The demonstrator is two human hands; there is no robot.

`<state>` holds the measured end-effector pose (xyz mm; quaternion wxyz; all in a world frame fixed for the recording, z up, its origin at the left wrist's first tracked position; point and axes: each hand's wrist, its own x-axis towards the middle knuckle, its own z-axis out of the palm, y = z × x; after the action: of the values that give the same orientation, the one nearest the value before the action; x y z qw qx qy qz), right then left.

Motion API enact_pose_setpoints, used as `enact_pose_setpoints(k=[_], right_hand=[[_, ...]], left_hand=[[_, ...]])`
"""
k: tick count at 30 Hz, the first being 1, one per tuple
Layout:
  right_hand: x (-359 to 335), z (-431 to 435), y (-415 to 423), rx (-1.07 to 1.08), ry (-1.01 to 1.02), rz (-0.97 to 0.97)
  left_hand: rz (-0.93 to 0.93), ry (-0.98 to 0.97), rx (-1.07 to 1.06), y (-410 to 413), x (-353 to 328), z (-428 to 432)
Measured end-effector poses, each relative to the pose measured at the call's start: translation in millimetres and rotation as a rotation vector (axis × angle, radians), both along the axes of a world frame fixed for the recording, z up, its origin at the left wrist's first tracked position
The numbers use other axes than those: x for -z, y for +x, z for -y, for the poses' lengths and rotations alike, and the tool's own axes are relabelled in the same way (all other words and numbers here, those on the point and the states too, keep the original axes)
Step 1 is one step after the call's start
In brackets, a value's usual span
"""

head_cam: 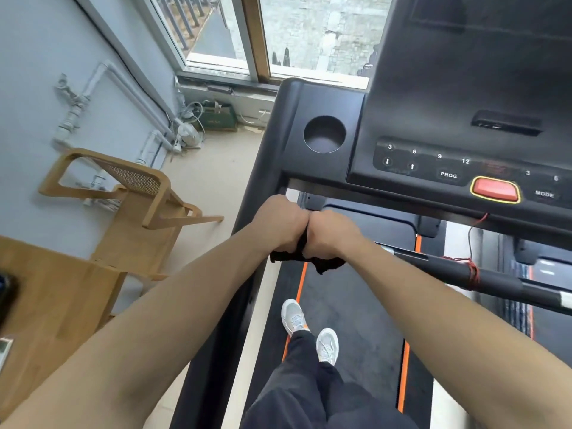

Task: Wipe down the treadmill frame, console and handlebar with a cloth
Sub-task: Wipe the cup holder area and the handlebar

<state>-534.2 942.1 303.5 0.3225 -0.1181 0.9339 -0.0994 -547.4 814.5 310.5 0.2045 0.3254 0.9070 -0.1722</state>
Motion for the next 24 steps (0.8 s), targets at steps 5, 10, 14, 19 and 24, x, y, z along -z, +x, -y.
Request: enact_pose_setpoints(k=[5, 10, 14, 19, 24], right_hand=[[-7.0, -19.4, -31.9, 0.082, -0.244, 0.547], [-8.4, -18.7, -18.2, 0.047, -0.158, 0.32], [20.2, -29.9, 45.1, -0.059, 0.06, -0.524], [26.8, -32.9, 51.2, -0.039, 0.058, -0.695], [2.4, -42.3, -7.7, -0.028, -0.106, 0.239]], left_hand=[[0.502, -0.252, -0.185, -35.9, -19.9, -30.3], [0.48, -0.063, -0.238, -22.5, -18.0, -23.7], [-0.248, 0.239, -0.19, 35.0, 15.1, -12.2], [-0.492, 0.351, -0.213, 42.8, 32.5, -15.9], [0.38, 0.044, -0.199, -16.5, 1.4, -21.8]])
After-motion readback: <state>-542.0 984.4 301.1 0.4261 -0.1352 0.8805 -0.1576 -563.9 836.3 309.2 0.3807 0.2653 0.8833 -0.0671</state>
